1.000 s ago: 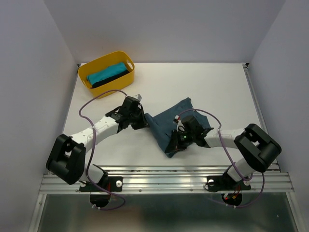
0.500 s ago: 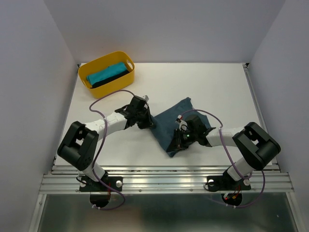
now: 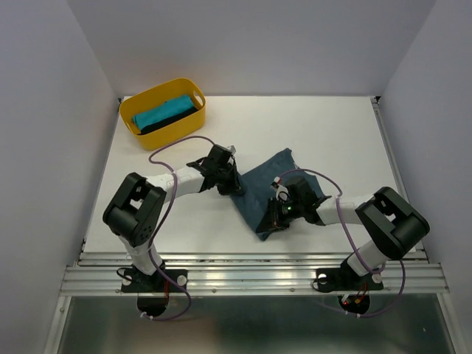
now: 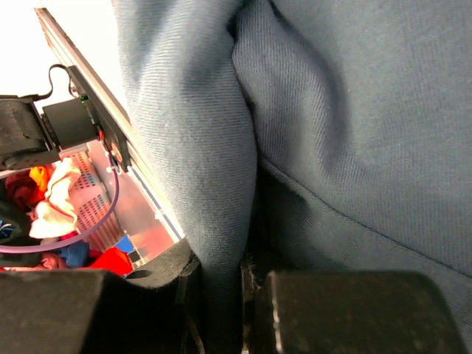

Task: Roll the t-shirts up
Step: Roll the T-shirt to the center of the board.

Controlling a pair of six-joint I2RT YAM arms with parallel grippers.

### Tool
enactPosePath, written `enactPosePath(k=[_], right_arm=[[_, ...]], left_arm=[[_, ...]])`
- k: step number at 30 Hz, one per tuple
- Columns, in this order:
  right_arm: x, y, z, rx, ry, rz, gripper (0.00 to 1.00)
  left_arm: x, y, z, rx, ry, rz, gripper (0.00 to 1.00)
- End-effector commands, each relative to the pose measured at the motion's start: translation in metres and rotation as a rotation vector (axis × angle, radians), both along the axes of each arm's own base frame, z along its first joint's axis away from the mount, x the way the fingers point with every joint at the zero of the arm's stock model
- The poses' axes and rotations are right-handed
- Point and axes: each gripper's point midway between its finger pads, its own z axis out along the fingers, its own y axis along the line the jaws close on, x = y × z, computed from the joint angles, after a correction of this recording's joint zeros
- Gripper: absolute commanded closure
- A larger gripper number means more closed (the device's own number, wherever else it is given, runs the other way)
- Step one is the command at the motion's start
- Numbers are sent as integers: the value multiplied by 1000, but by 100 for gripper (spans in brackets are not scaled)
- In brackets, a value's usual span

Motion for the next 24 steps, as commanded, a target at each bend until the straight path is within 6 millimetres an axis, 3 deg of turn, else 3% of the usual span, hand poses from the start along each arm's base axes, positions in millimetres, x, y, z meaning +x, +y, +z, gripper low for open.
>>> enactPosePath(k=[1, 2, 3, 5, 7, 8, 9, 10, 12, 17, 24], right_arm=[[-1, -5, 1, -3, -24, -14, 96], [-1, -6, 1, -5, -26, -13, 91], [-2, -7, 2, -13, -26, -15, 76], [-1, -12, 6, -40, -43, -29, 54], [2, -18, 18, -73, -84, -47, 42], [0, -23, 14, -108, -65, -51, 37], [2, -24, 28, -97, -103, -55, 30], [-3, -29, 30, -125, -90, -58, 27], [1, -30, 53, -114, -148, -57, 21], [7, -54, 75, -244, -206, -127, 19], [45, -59, 112, -302, -337, -283, 47]], left_arm=[[11, -13, 6, -23, -49, -34, 100], [11, -14, 5, -23, -47, -37, 100], [10, -14, 3, -21, -44, -41, 100], [8, -14, 1, -19, -39, -46, 100], [6, -13, 2, -20, -41, -51, 100], [5, -12, 2, -18, -41, -52, 100], [4, -13, 3, -21, -41, -56, 100], [3, -13, 4, -25, -40, -59, 100], [2, -14, 5, -28, -40, -64, 100], [-1, -20, 12, -45, -50, -86, 100], [-2, -25, 16, -52, -56, -98, 100]])
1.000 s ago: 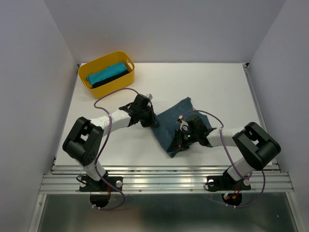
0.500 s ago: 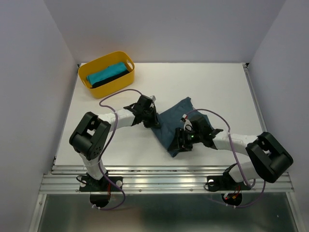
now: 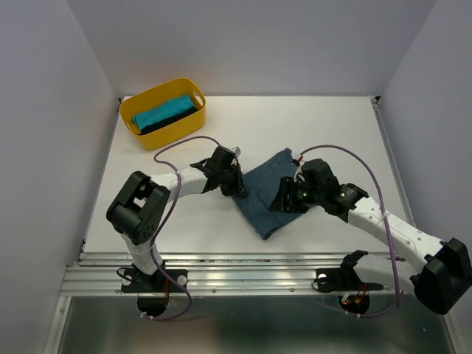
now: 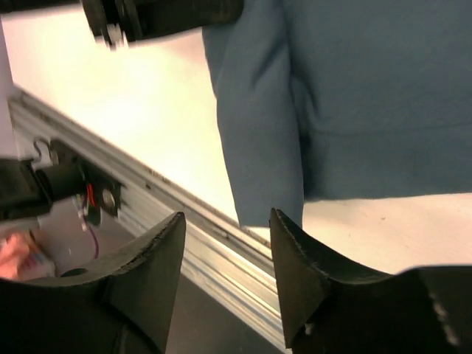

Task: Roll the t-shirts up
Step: Roll the T-shirt to the center of the board.

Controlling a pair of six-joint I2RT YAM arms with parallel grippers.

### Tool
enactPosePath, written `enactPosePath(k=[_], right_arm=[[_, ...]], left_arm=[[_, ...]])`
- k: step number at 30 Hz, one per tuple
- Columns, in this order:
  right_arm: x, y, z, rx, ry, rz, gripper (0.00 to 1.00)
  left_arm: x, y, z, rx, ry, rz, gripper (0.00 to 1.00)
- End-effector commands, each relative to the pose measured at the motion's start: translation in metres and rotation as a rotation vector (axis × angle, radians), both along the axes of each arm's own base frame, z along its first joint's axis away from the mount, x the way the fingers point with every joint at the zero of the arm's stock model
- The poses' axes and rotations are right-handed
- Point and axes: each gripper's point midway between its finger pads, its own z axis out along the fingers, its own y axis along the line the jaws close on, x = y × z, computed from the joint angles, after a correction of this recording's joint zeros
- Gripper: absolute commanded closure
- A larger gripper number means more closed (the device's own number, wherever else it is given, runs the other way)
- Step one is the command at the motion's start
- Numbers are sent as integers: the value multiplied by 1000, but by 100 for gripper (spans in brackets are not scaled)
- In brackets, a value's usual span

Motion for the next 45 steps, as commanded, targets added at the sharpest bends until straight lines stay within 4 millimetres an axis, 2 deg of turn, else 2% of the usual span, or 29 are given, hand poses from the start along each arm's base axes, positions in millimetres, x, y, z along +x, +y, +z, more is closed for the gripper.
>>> enactPosePath(k=[1, 2, 4, 5, 6, 8, 9, 11, 12, 13, 14, 15, 16, 17, 19, 22, 23, 26, 30, 31, 36, 40, 41, 45], right_arm=[[22, -11, 13, -87, -81, -117, 51], [31, -12, 14, -98, -101, -145, 53], [34, -7, 12, -114, -108, -155, 62], [34, -1, 14, -110, -120, -145, 65], [34, 4, 9, -114, -109, -132, 74], [26, 24, 10, -64, -106, -60, 81], [22, 31, 0, -62, -80, -34, 85], [10, 50, -12, -28, -39, 46, 87], [10, 51, -13, -19, -40, 50, 88], [7, 53, -26, -45, -15, 59, 89], [8, 47, -40, -81, 2, 28, 93], [11, 45, -44, -98, 8, 4, 95], [8, 36, -60, -140, 30, -25, 98], [11, 26, -70, -180, 25, -69, 99], [6, 5, -92, -248, 55, -144, 99], [-5, -7, -107, -265, 96, -191, 99], [-9, -18, -118, -294, 97, -217, 99], [-17, -27, -130, -303, 123, -243, 99], [-14, -25, -128, -291, 114, -250, 99], [-14, -25, -128, -293, 111, -249, 99], [-9, -19, -126, -293, 107, -238, 99], [-10, -20, -126, -292, 107, -236, 99], [-10, -19, -126, -292, 107, -233, 99], [-12, -20, -127, -290, 109, -227, 99]], left_arm=[[2, -13, 22, -39, -49, -42, 100], [2, -13, 22, -41, -49, -42, 100], [1, -15, 22, -40, -47, -46, 100], [0, -15, 22, -41, -46, -47, 100], [0, -16, 22, -41, -44, -47, 100], [-1, -16, 21, -41, -41, -48, 100], [-1, -17, 21, -41, -39, -49, 100], [-1, -18, 21, -42, -39, -47, 100], [-1, -18, 21, -41, -37, -46, 100], [-1, -19, 22, -42, -38, -47, 100], [0, -20, 23, -45, -41, -48, 100], [0, -21, 24, -46, -40, -48, 100], [0, -22, 25, -47, -40, -49, 100], [2, -24, 27, -51, -48, -50, 100], [3, -26, 30, -48, -52, -57, 100], [4, -26, 29, -38, -51, -62, 100], [6, -28, 31, -38, -59, -68, 100], [8, -30, 30, -30, -56, -73, 100], [12, -29, 38, -12, -71, -80, 100], [13, -29, 46, -15, -89, -78, 100], [18, -9, 68, 43, -139, -9, 100], [16, 9, 67, 79, -148, 50, 100], [12, 13, 61, 88, -136, 65, 100], [14, 14, 55, 63, -151, 89, 100]])
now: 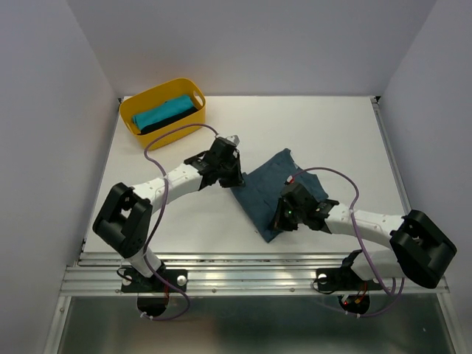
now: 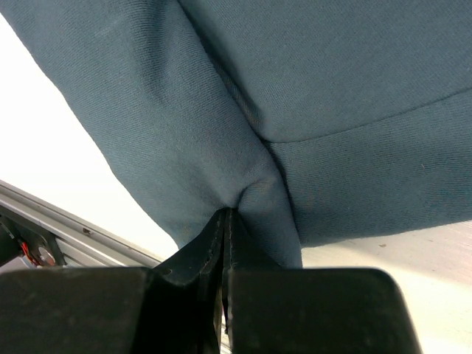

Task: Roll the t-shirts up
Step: Roll the T-shirt to the center of the board.

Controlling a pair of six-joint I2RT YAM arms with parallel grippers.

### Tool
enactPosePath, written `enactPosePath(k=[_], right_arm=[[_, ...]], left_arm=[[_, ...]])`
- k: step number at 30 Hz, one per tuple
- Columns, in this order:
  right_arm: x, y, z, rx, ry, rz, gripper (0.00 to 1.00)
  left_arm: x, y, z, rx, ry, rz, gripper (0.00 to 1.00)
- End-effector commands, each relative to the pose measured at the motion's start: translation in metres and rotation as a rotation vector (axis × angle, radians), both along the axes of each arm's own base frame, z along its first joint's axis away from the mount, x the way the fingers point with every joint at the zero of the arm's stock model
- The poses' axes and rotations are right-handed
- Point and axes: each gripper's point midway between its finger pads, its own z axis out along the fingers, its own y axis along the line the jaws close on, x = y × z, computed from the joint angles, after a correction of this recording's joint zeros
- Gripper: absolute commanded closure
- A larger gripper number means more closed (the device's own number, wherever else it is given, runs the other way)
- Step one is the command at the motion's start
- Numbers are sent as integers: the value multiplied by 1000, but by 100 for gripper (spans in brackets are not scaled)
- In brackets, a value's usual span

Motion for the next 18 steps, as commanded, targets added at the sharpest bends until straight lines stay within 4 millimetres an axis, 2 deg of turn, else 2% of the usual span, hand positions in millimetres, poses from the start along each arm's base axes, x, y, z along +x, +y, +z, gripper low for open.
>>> enactPosePath(k=[1, 6, 11, 15, 18], right_arm=[[-7, -24, -23, -126, 21, -19, 99], [-10, -28, -25, -141, 29, -16, 99], [-10, -33, -22, -158, 23, -23, 99], [-7, -34, -14, -172, 7, -20, 98], [1, -32, 4, -167, -34, -10, 91]], left_arm=[[5, 8, -4, 2, -30, 48, 100], [21, 8, -20, 33, -34, 99, 100], [27, 16, -49, 86, -2, 155, 100], [17, 26, -71, 126, 48, 179, 100], [9, 34, -72, 139, 60, 193, 100]])
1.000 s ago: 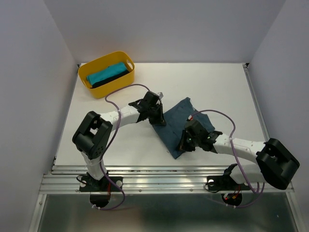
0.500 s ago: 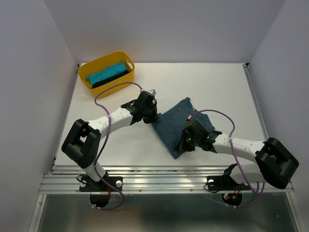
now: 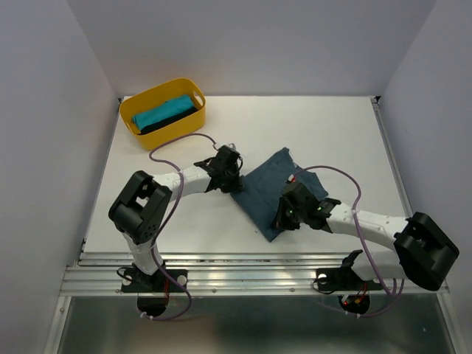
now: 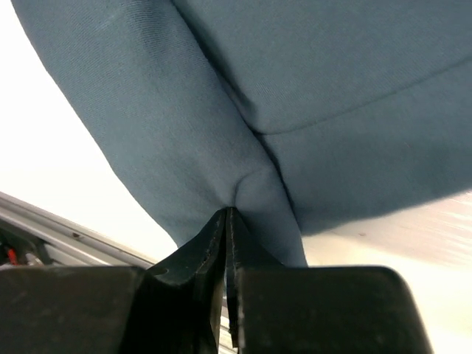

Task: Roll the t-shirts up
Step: Roll the T-shirt to the center of the board.

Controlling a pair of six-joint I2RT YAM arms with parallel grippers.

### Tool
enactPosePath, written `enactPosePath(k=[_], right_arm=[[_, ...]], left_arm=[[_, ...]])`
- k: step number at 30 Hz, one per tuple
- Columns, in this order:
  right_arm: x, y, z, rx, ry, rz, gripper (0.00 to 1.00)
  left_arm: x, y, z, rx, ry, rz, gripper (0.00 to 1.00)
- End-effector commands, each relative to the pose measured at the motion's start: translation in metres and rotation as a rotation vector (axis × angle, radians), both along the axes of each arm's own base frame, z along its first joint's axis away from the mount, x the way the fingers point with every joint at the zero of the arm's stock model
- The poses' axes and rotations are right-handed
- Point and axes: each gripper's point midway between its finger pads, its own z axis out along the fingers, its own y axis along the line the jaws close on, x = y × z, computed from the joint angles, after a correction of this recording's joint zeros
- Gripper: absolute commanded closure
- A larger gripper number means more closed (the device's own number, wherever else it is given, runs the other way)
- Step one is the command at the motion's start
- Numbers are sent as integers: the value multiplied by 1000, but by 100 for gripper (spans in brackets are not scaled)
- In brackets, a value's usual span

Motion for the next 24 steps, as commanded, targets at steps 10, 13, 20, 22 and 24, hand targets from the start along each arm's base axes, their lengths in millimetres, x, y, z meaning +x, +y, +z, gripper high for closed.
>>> enactPosePath(k=[10, 13, 20, 22, 24], right_arm=[[22, 8, 92, -100, -236, 112, 73], [21, 9, 99, -218, -277, 147, 59], [9, 24, 98, -499, -416, 213, 30], [9, 22, 92, -611, -458, 218, 27], [2, 27, 93, -677, -497, 251, 24]], left_arm=[[1, 28, 42, 63, -99, 44, 100], [14, 23, 80, 42, -167, 39, 100], [26, 54, 118, 77, -218, 134, 94], [31, 88, 115, 61, -205, 259, 94], [26, 110, 100, 35, -166, 316, 94]])
